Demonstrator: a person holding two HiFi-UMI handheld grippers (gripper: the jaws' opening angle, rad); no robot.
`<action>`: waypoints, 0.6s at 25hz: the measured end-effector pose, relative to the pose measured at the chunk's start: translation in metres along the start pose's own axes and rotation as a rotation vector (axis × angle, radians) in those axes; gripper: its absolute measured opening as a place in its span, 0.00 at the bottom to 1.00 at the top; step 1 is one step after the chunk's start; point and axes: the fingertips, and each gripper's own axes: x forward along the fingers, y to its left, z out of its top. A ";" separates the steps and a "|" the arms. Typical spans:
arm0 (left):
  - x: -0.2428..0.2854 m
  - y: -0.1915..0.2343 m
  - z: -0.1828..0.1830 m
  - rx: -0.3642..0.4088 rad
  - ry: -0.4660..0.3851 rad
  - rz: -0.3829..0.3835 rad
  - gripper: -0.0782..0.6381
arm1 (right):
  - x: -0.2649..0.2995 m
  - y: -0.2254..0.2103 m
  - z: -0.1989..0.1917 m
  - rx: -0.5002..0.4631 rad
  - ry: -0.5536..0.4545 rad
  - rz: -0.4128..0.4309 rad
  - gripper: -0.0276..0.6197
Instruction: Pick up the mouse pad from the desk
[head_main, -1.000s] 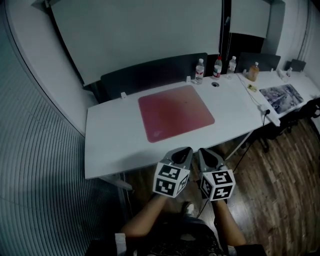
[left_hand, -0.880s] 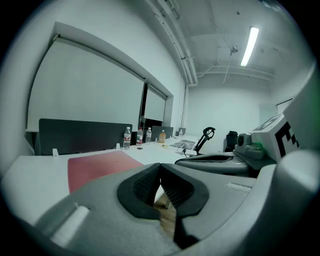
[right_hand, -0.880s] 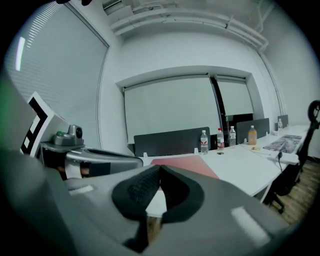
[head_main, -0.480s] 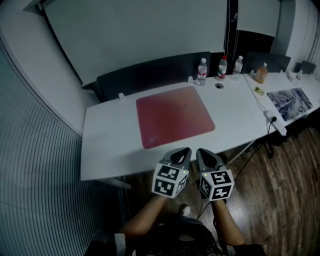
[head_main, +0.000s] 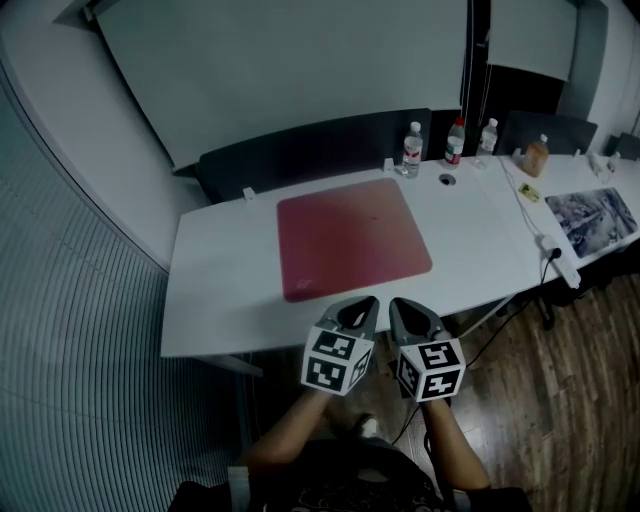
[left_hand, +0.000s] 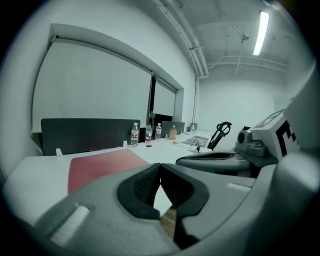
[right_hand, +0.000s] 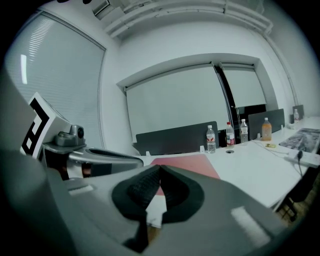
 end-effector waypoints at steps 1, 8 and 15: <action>0.002 0.001 0.001 0.000 0.001 0.004 0.12 | 0.001 -0.002 0.000 0.001 0.001 0.003 0.05; 0.014 0.009 0.001 -0.003 0.001 0.004 0.12 | 0.012 -0.009 0.001 -0.010 0.003 0.008 0.05; 0.037 0.030 0.003 -0.007 0.003 -0.018 0.12 | 0.040 -0.018 0.003 -0.020 0.021 -0.003 0.05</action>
